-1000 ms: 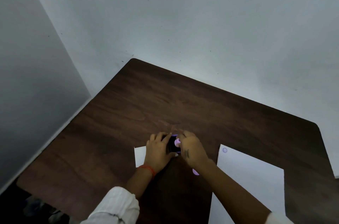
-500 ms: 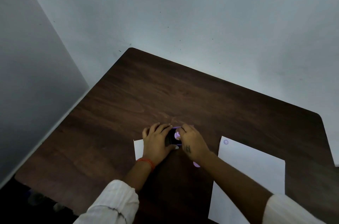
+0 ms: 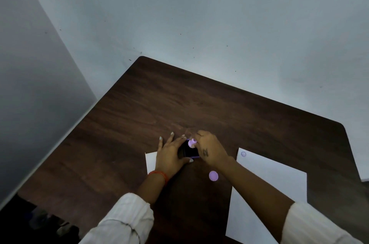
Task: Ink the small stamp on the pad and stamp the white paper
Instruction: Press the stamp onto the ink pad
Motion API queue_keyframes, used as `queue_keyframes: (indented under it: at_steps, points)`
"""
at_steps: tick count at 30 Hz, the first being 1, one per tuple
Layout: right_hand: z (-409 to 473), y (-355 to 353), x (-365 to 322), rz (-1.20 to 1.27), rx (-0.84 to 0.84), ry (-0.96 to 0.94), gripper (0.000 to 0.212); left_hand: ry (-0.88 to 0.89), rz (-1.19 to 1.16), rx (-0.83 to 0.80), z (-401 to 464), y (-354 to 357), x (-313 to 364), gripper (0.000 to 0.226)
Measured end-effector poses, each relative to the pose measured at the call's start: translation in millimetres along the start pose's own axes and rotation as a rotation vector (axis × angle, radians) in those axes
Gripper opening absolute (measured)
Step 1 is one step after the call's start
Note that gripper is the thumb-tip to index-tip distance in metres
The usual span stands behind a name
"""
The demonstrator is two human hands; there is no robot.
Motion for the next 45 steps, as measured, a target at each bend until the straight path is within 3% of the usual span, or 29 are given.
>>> queue_keyframes:
  at_steps: [6, 10, 14, 19, 22, 25, 27, 33, 36, 42, 45]
  points:
    - [-2.4, 25.1, -0.3, -0.090, -0.098, 0.061, 0.057, -0.003, -0.004, -0.011, -0.6, -1.4, 2.0, 0.074]
    - [2.1, 22.2, 0.2, -0.076, -0.071, 0.130, 0.046, 0.000, -0.006, -0.014, -1.5, -2.5, 3.5, 0.072]
    - [1.2, 30.7, 3.8, -0.104, -0.095, 0.150, 0.065, 0.004, -0.002, -0.014, -0.7, -1.3, 3.0, 0.071]
    - [4.6, 36.5, 4.0, -0.220, -0.286, -0.046, 0.060, 0.002, -0.022, 0.003, -0.2, 1.1, 0.0, 0.074]
    - [4.9, 32.5, 7.6, -0.143, -0.190, 0.007, 0.058, 0.004, -0.019, 0.005, 0.1, 2.3, -0.8, 0.073]
    - [7.0, 13.0, 4.9, 0.054, -0.023, 0.056, 0.024, 0.006, -0.022, -0.001, 0.5, 1.6, -0.8, 0.073]
    - [8.3, 0.1, 4.6, 0.093, 0.010, 0.056, 0.013, 0.006, -0.023, -0.004, -0.1, 1.1, -0.6, 0.073]
    - [-14.9, 36.1, 0.7, -0.109, -0.227, 0.037, 0.041, 0.005, -0.005, 0.006, -1.1, 0.2, -0.8, 0.075]
    - [-13.5, 39.1, -4.4, -0.186, -0.313, -0.012, 0.045, 0.010, 0.001, 0.005, -1.5, 0.3, -0.4, 0.075]
    - [-13.5, 32.5, -1.6, -0.126, -0.097, 0.135, 0.038, 0.009, 0.010, 0.006, -1.5, 1.2, -0.1, 0.071]
    - [-10.7, 37.2, -0.7, -0.168, -0.170, 0.081, 0.042, 0.010, 0.020, 0.001, -0.9, 2.4, -0.5, 0.072]
Point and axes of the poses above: each hand's wrist, its own z-axis towards the middle knuckle, its own y-axis out of the palm, x = y × z, the point moved 10 cm from there along z, towards the middle knuckle, and after that the axes turned 12 degrees about z, right-handed, at the moved point
